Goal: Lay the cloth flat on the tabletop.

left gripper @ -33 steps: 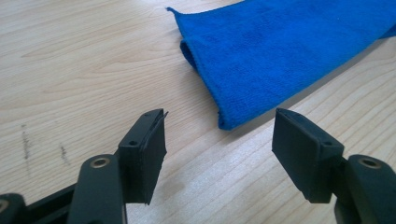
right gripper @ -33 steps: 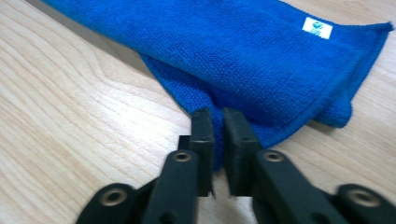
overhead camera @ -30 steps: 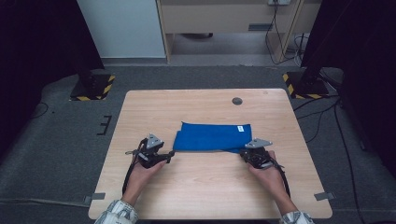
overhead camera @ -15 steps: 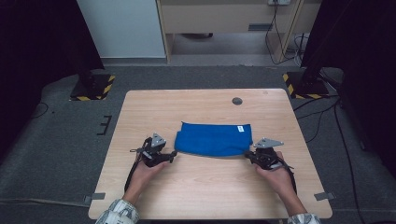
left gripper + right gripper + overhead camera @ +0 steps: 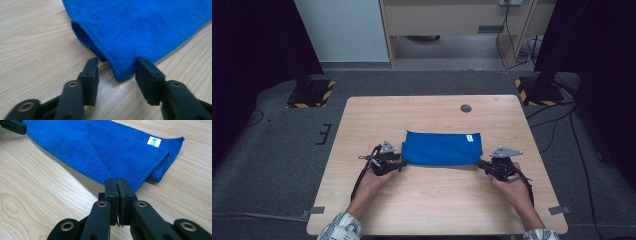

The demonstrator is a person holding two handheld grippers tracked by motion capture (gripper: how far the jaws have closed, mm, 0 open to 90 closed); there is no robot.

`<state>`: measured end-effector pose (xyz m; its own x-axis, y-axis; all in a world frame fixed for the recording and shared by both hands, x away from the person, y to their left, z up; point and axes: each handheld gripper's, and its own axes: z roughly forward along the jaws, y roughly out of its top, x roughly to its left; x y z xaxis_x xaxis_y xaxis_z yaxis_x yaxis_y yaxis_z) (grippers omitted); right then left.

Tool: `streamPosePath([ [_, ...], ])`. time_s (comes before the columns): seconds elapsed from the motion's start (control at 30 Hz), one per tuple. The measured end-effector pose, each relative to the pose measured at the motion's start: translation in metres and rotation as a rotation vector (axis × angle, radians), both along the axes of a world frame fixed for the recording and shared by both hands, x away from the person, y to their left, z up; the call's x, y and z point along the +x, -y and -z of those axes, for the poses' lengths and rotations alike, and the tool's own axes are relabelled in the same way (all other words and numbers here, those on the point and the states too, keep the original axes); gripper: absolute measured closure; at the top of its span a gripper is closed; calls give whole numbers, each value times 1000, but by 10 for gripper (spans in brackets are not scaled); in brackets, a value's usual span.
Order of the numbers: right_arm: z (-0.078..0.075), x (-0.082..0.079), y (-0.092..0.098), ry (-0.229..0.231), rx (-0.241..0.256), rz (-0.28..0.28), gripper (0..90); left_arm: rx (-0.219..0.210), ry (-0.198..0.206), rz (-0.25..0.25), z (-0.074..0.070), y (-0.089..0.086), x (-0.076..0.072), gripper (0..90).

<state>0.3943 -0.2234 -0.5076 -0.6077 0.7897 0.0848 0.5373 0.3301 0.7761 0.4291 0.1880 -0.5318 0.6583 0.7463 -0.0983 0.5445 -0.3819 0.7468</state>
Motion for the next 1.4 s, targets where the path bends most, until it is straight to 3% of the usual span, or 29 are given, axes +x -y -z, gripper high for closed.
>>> streamPosePath([
  [0.17,-2,-1,2,6,3,4,881,-3,15,36,-6,4,-3,783],
  [0.3,-6,-2,5,19,14,10,881,-53,44,50,-16,8,-2,881],
  [0.53,1,12,9,15,-18,45,881,-64,39,-4,-25,15,24,885],
  [0.57,3,15,9,9,-22,48,881,-47,12,-29,-20,18,36,885],
  [0.63,8,20,10,2,-41,52,881,-42,-22,-55,-13,21,47,884],
  [0.73,16,26,11,-13,-63,55,881,-84,-51,-65,-5,23,55,879],
  [0.77,18,27,12,-16,-66,60,881,-84,-51,-65,-5,23,55,874],
  [0.83,19,28,13,-23,-67,64,881,-132,-56,-49,-3,23,55,857],
  [0.87,21,30,15,-29,-64,71,881,-127,-45,-43,-3,23,53,787],
  [1.1,20,30,18,-25,-61,81,879,-122,-40,-1,0,22,44,555],
  [1.13,20,29,19,-21,-59,82,879,-83,-16,19,1,23,41,528],
  [1.17,20,29,19,-21,-59,82,879,-83,-16,19,1,23,41,507],
  [1.27,19,28,21,-18,-48,84,879,-88,-2,26,3,26,41,507],
  [1.3,19,27,21,-18,-44,86,879,-58,5,42,3,29,40,558],
  [1.37,19,27,22,-16,-43,81,879,-47,14,44,3,31,40,655],
  [1.4,19,26,22,-17,-39,84,880,-34,18,51,2,32,39,655],
])
